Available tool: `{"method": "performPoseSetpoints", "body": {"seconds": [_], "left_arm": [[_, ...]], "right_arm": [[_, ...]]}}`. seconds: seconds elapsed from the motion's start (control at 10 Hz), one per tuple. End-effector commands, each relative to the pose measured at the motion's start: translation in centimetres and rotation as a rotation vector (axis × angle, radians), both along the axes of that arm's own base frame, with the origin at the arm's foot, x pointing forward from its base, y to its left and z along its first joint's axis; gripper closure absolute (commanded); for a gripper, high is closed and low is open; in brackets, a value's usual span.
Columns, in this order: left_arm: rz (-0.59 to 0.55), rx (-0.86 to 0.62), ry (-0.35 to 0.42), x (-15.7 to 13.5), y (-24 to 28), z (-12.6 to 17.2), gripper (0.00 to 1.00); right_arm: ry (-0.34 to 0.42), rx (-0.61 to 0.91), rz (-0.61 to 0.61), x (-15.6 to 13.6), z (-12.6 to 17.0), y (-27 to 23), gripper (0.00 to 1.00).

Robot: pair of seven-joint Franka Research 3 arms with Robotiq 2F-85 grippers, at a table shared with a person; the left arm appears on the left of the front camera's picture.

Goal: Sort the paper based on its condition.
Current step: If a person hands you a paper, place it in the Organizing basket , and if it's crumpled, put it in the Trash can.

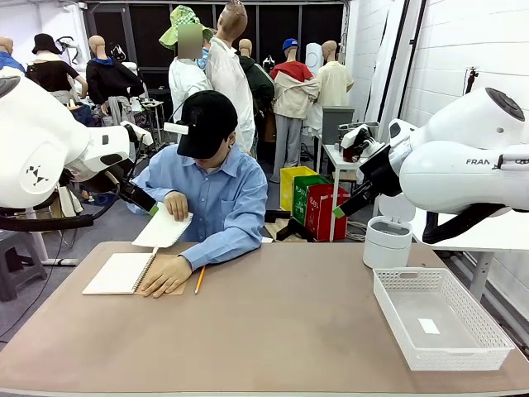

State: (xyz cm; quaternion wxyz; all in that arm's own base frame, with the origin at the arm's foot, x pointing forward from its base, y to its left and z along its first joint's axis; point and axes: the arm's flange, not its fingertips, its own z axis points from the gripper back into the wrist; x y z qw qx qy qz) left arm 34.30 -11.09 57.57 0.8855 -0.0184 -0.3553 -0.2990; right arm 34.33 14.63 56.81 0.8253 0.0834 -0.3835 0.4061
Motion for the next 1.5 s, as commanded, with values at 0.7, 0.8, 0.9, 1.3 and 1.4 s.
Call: {"method": "performPoseSetpoints", "body": {"seconds": [0.7,0.8,0.9,1.3,1.4], "left_arm": [[0.001,0.000,-0.003,-0.06,0.05,0.11,0.00],[0.001,0.000,-0.003,-0.06,0.05,0.11,0.00],[0.001,0.000,-0.003,-0.06,0.05,0.11,0.00],[0.001,0.000,-0.003,-0.06,0.05,0.11,0.00],[0.001,0.000,-0.003,-0.06,0.05,0.11,0.00]], "right_arm": [[-0.003,-0.008,0.003,-0.04,0.02,0.02,0.00],[-0.003,-0.008,0.003,-0.04,0.02,0.02,0.00],[-0.003,-0.008,0.003,-0.04,0.02,0.02,0.00],[-0.003,-0.008,0.003,-0.04,0.02,0.02,0.00],[-0.003,-0.008,0.003,-0.04,0.02,0.02,0.00]]}}
